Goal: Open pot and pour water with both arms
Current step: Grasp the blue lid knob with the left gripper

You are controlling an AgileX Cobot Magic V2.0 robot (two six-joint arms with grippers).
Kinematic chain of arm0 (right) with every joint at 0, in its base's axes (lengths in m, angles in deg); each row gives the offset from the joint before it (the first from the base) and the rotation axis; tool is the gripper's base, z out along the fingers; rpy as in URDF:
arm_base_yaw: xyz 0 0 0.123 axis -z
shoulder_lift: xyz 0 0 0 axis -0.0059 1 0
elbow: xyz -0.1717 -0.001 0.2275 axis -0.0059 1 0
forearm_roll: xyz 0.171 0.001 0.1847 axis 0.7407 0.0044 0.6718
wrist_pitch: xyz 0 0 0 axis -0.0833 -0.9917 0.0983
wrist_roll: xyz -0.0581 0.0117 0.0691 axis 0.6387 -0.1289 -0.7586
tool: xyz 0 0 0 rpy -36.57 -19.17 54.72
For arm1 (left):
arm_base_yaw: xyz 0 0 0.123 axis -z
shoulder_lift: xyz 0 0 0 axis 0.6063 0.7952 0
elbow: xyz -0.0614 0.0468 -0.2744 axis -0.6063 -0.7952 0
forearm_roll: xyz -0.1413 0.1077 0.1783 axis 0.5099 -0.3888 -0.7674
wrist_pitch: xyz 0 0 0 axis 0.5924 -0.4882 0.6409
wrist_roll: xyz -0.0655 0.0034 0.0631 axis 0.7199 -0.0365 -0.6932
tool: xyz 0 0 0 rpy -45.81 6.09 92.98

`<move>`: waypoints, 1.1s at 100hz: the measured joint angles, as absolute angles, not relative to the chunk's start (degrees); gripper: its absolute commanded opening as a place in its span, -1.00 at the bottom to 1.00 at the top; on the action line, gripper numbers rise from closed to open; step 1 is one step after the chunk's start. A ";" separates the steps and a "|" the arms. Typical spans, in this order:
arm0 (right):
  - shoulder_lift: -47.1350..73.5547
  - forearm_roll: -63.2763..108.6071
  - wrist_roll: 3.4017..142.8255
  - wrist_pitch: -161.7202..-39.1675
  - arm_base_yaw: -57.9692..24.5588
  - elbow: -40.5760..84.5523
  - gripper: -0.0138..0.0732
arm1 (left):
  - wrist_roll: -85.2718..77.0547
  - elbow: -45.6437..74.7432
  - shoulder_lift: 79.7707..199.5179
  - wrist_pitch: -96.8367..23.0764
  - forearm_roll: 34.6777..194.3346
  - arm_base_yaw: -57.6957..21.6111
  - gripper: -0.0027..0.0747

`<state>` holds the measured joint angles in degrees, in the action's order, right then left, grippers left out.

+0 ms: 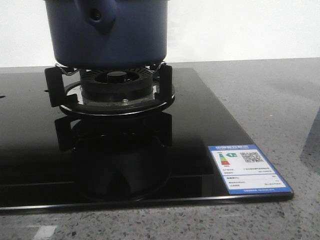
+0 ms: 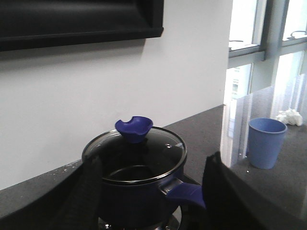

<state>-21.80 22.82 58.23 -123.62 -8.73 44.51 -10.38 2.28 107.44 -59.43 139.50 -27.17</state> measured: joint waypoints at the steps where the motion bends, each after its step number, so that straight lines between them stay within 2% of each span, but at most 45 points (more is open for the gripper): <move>1: -21.80 22.82 58.23 -123.62 -8.73 44.51 0.52 | -10.63 2.28 107.80 -59.14 139.61 -26.70 0.15; 30: -21.80 23.58 58.23 -123.62 -8.73 44.51 0.52 | -18.63 2.28 120.15 -54.08 144.82 -21.86 0.19; 43: -21.80 23.67 58.23 -123.62 -8.73 44.51 0.52 | -29.39 2.28 126.91 -53.09 153.80 -21.86 0.35; 71: -21.80 23.67 58.23 -123.62 -8.73 44.51 0.52 | -48.31 5.21 140.81 -53.28 170.47 -21.86 0.36; 110: -21.80 23.67 58.37 -123.62 -8.73 44.51 0.52 | -51.93 16.81 156.79 -56.46 173.01 -21.86 0.38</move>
